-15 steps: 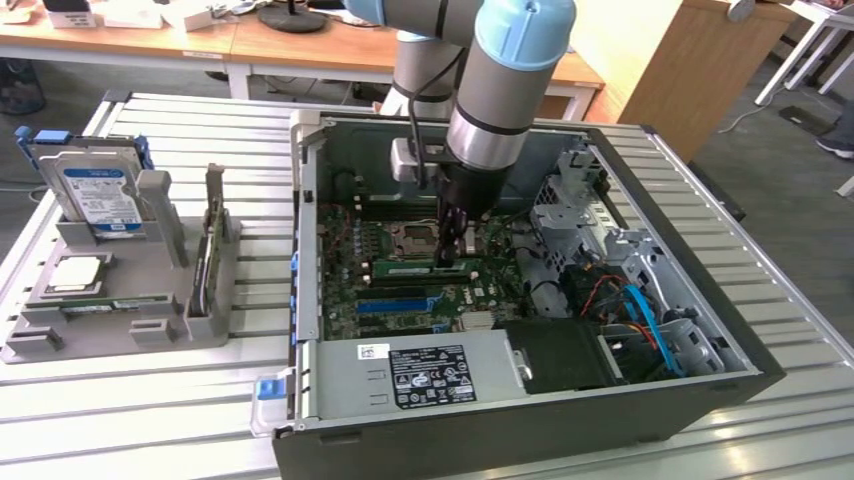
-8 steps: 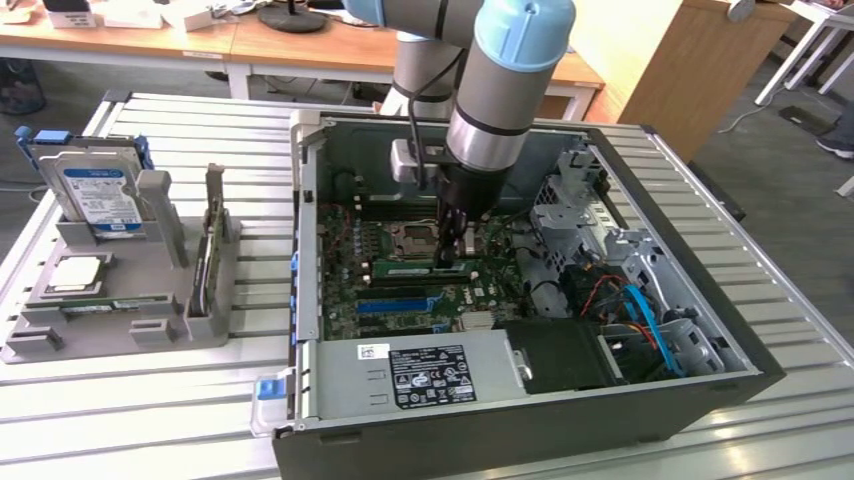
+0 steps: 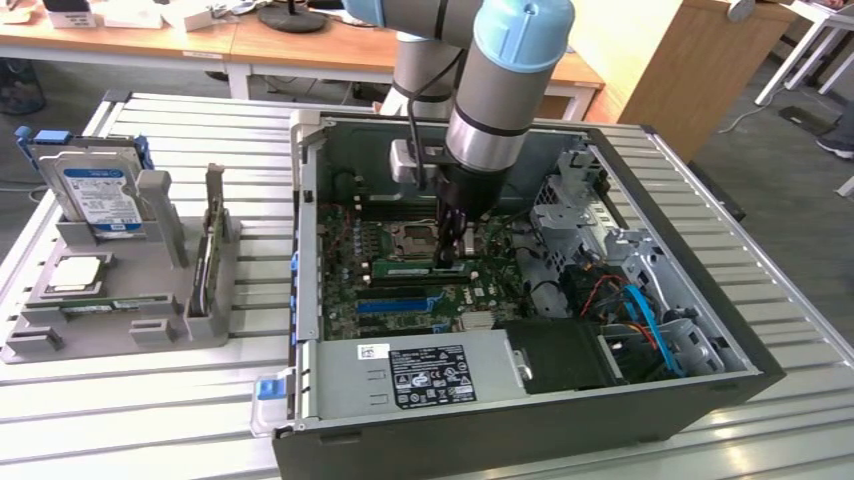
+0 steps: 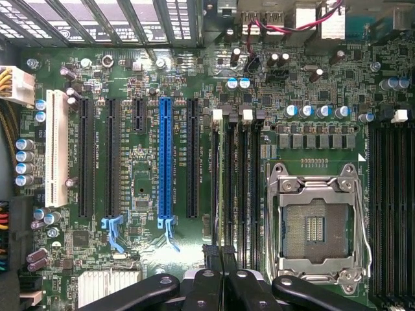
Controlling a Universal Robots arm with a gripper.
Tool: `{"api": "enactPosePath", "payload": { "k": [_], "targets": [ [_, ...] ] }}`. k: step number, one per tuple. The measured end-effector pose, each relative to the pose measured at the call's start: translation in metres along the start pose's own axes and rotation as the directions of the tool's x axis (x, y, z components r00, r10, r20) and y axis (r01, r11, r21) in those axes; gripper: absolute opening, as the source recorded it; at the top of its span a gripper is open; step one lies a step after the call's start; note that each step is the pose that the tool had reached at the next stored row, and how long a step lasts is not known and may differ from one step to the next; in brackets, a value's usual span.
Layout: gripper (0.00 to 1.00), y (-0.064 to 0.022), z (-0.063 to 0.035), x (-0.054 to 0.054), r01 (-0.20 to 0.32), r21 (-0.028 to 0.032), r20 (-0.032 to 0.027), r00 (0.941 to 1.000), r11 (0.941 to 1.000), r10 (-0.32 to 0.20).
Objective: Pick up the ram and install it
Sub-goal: 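Insert the ram into the slot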
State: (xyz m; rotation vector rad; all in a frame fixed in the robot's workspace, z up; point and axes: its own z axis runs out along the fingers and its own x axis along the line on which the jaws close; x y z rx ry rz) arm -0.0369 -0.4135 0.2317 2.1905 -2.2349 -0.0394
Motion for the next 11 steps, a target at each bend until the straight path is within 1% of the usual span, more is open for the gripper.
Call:
{"api": "enactPosePath", "payload": {
  "k": [11],
  "targets": [
    [0.11, -0.0007, 0.0008, -0.0001, 0.000, 0.0001, 0.0003, 1.0000, 1.0000, 0.000]
  ]
}}
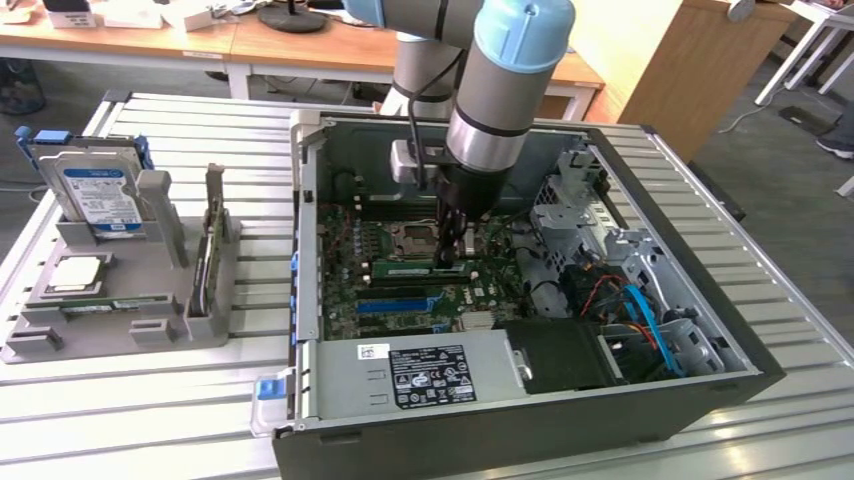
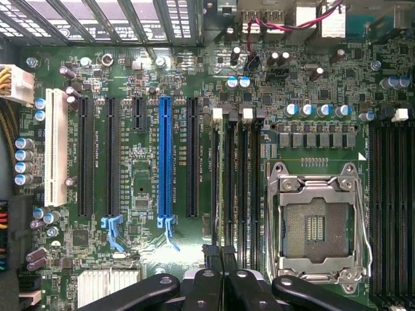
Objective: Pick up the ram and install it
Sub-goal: 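Insert the ram into the slot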
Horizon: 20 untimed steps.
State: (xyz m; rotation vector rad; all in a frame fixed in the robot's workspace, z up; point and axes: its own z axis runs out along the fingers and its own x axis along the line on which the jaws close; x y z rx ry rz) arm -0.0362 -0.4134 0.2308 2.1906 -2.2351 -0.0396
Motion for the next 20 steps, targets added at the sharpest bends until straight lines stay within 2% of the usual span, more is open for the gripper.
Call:
{"api": "enactPosePath", "payload": {
  "k": [20],
  "targets": [
    [0.11, -0.0001, -0.0005, 0.0000, 0.000, -0.0013, -0.0003, 1.0000, 1.0000, 0.000]
  ]
}}
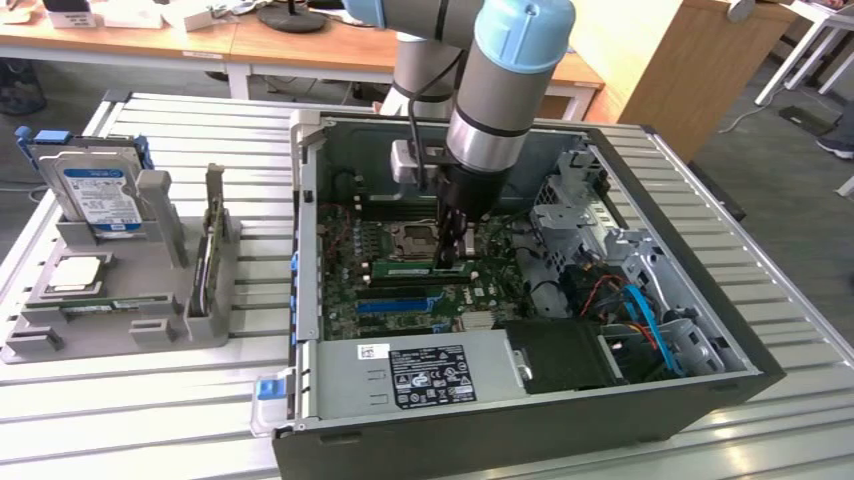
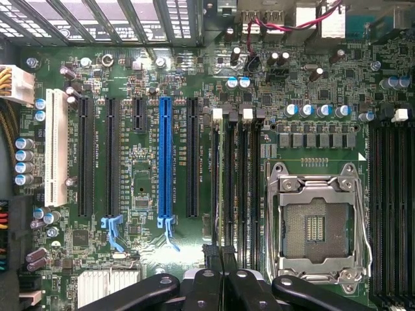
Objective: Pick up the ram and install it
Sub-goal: 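Insert the ram into the slot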
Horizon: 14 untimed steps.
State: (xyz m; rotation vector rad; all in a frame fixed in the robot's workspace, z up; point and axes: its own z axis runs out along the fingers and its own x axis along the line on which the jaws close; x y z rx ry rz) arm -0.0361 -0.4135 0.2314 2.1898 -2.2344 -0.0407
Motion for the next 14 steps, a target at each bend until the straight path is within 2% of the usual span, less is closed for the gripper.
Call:
{"api": "enactPosePath", "payload": {
  "k": [14],
  "targets": [
    [0.11, 0.0000, 0.0004, 0.0006, 0.010, -0.0001, -0.0003, 0.9999, 0.9999, -0.010]
  ]
}}
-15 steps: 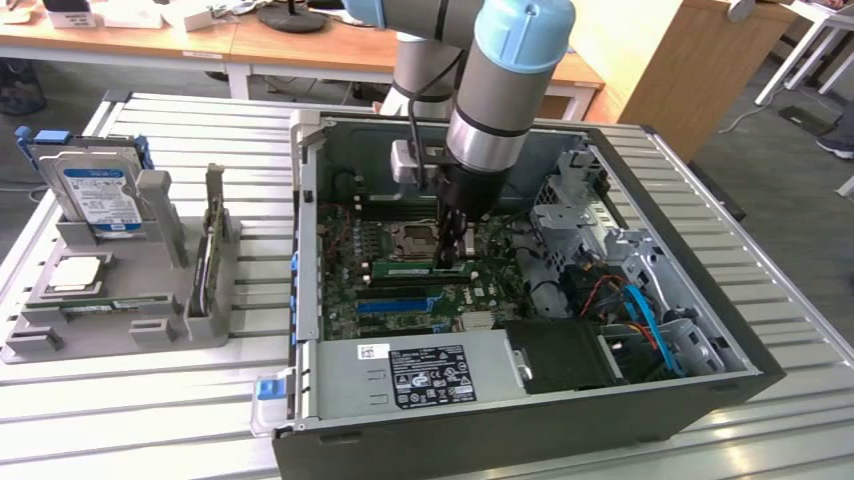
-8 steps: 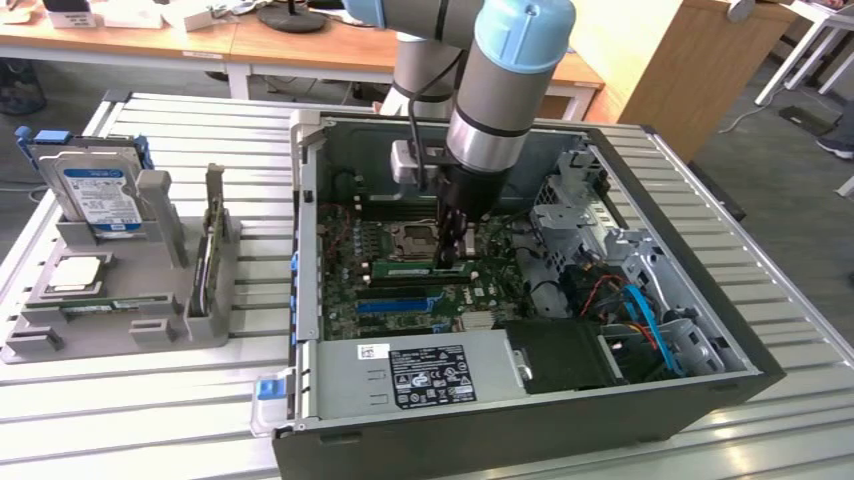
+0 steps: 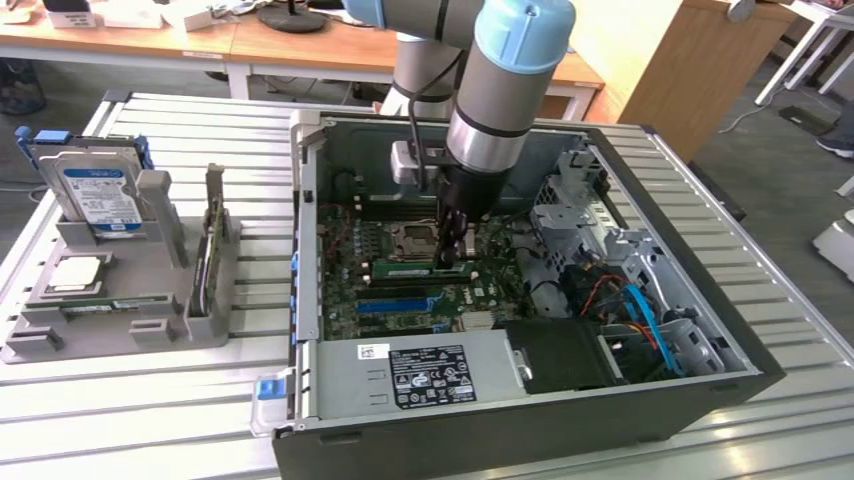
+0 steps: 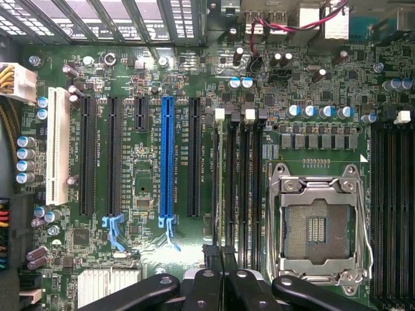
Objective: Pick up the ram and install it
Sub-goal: 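Insert the ram into the slot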
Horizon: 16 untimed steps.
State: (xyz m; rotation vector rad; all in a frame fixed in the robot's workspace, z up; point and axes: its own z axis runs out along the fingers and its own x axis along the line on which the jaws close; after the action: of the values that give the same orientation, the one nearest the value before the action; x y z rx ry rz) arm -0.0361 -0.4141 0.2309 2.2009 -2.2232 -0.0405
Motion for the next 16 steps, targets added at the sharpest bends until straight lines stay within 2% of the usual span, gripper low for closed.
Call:
{"api": "enactPosePath", "payload": {
  "k": [16],
  "targets": [
    [0.11, -0.0001, 0.0031, 0.0000, -0.003, 0.0000, 0.0002, 1.0000, 1.0000, 0.003]
  ]
}}
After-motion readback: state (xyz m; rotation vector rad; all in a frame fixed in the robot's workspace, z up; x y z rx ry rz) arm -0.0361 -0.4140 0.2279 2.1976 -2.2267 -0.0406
